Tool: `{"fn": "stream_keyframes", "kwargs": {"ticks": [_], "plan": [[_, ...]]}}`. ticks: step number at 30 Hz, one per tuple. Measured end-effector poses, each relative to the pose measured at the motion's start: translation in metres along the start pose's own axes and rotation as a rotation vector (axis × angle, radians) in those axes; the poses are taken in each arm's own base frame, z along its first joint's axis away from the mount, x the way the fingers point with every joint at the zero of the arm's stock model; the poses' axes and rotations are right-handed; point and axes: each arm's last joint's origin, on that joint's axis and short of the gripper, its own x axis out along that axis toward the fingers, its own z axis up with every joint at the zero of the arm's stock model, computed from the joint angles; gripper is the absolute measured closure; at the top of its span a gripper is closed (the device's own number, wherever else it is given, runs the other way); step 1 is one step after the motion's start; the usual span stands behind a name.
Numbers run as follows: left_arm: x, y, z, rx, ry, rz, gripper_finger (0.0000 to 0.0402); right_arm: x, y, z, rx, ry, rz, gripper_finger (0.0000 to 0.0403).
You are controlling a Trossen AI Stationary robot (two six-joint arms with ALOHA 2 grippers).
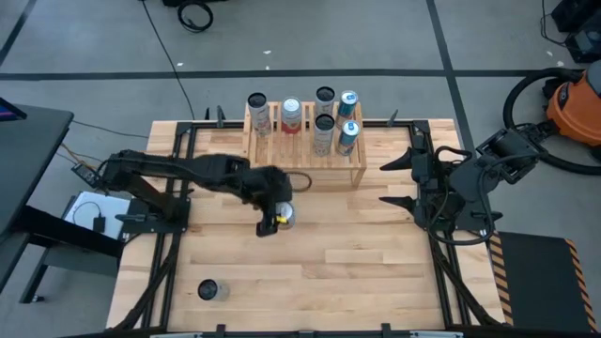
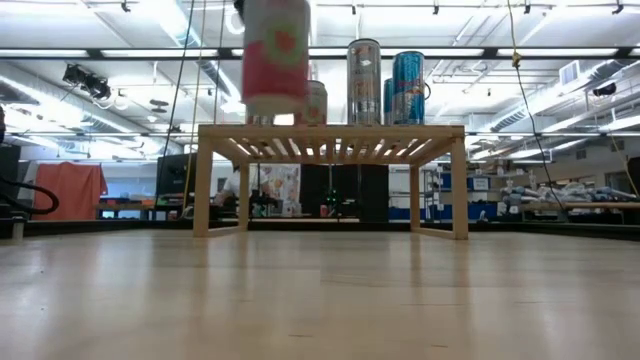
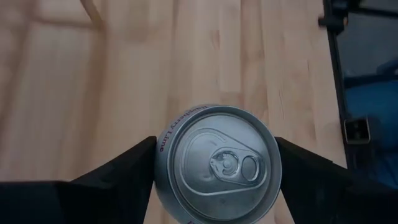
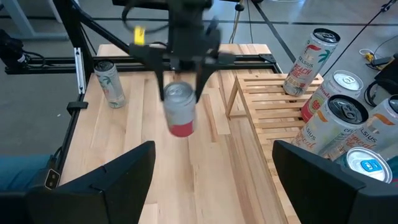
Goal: Place canned beverage on shelf
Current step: Put the pink and white soda can on the shelf aligned with the other pink and white soda can
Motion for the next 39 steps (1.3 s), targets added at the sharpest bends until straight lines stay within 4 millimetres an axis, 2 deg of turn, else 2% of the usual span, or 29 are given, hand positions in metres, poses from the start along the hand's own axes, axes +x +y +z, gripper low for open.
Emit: {"fn": "stream_keyframes", "kwargs": {"ticks": [7,12,18,28,35,39], "plan": [[-0.045,0.027,0.026,0.002,-0.082,0.057,0.0111,0.0,0.0,0.0,-0.002,0.002,-0.001,0.0068],[-0.063,0.047,0.034,0.004,-0.117,0.104,0.0111,0.001,0.001,0.0,-0.004,0.005,-0.001,0.0068],[-0.069,0.074,0.036,-0.01,-0.133,0.142,0.0111,0.002,0.002,0.0,-0.005,0.01,-0.002,0.0068],[-0.078,0.13,0.035,-0.107,-0.185,0.147,0.0111,0.003,0.002,0.0,-0.004,0.012,0.0,0.0068],[-0.083,0.146,0.03,-0.056,-0.175,0.161,0.0111,0.003,0.003,0.0,0.021,0.014,0.004,0.0068],[-0.076,0.156,0.032,-0.052,-0.173,0.159,0.0111,0.003,0.003,0.0,0.02,0.014,0.004,0.0068]]}}
